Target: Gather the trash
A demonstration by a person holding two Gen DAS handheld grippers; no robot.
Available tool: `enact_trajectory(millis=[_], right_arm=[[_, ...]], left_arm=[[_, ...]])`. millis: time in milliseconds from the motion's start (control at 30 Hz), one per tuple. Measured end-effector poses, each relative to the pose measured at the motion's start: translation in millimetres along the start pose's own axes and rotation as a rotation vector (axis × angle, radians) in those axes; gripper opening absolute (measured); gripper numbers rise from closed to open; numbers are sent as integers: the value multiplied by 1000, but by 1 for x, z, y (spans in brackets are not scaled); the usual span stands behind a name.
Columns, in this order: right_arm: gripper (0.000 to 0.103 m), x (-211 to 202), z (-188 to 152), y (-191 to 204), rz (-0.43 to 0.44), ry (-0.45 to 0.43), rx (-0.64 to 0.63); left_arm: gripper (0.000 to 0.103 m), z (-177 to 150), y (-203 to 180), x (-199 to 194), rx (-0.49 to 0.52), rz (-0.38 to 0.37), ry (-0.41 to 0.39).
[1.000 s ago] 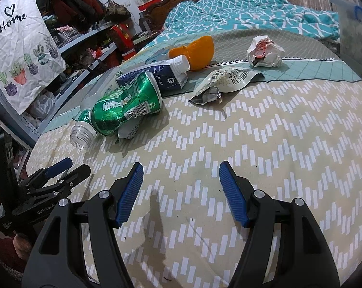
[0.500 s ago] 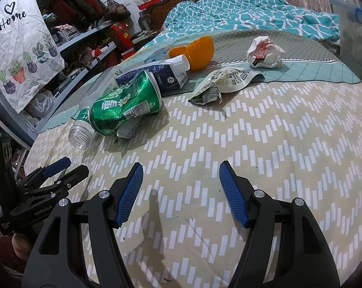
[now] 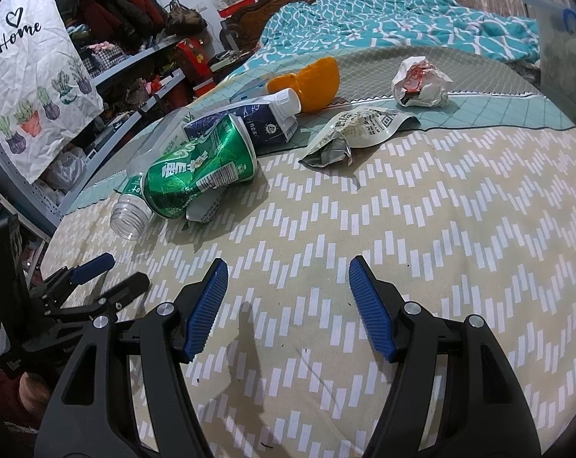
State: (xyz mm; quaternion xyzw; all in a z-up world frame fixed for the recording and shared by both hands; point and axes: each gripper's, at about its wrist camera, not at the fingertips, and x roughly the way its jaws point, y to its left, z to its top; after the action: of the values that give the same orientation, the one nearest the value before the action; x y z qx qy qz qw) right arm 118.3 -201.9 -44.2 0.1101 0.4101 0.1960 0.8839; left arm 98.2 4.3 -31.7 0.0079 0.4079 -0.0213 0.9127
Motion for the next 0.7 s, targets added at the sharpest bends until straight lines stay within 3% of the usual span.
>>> enact_trajectory(millis=[200,467,700], right_arm=[[67,0,0,0,-2,0,-1],[67,0,0,1,-2,-1,-5],[73,4,7,5,19,30,-9]], left_arm=[[92,-7,-4,0,36,4,-11],[93,-14,-1,-5,12,-19,-36],[91,4,35,-33,-144,-187,-89]])
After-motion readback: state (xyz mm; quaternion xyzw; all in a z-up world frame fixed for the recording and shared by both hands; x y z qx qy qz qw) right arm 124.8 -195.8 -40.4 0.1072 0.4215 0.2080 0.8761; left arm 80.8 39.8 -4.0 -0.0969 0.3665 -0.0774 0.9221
